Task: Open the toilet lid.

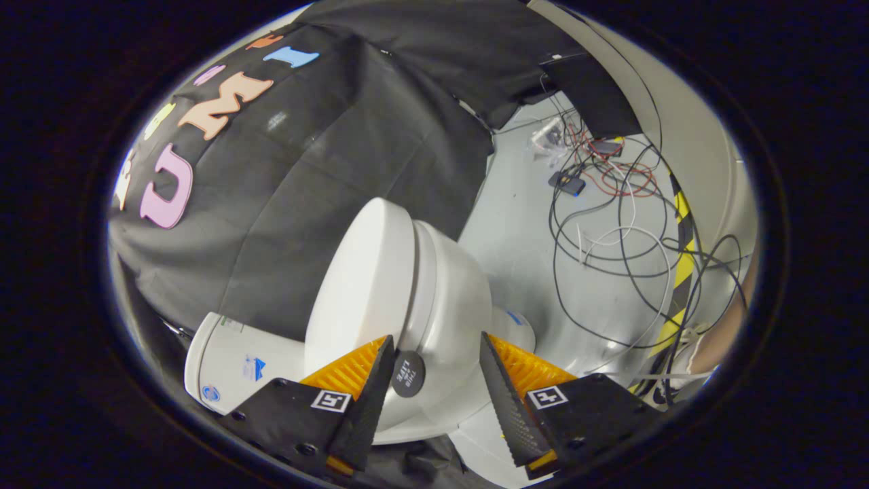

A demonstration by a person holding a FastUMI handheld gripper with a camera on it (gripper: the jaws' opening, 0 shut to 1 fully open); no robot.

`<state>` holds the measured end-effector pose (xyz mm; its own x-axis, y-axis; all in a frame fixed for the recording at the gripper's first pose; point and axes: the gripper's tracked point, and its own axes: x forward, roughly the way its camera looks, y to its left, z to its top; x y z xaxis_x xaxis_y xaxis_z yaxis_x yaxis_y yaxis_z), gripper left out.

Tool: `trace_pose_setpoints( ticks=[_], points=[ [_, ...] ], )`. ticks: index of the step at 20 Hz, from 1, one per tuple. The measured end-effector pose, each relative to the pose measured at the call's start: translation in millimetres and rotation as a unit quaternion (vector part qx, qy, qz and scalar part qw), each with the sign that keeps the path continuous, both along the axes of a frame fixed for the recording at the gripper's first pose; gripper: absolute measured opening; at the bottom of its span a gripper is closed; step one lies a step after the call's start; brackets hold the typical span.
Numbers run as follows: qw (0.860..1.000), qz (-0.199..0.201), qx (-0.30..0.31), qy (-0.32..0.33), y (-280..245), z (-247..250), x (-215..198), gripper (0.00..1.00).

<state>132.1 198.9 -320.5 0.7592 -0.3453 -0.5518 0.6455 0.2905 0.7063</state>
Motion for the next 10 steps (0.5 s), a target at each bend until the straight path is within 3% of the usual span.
trace_pose_setpoints(
  ticks=[7, 9, 10],
  points=[
    [0.998, 0.010, 0.050, -0.038, 21, -8, 15, 0.79],
    [0.998, 0.015, 0.053, -0.042, 22, -9, 20, 0.64],
    [0.997, 0.017, 0.054, -0.045, 24, -8, 23, 0.64]
  ],
)
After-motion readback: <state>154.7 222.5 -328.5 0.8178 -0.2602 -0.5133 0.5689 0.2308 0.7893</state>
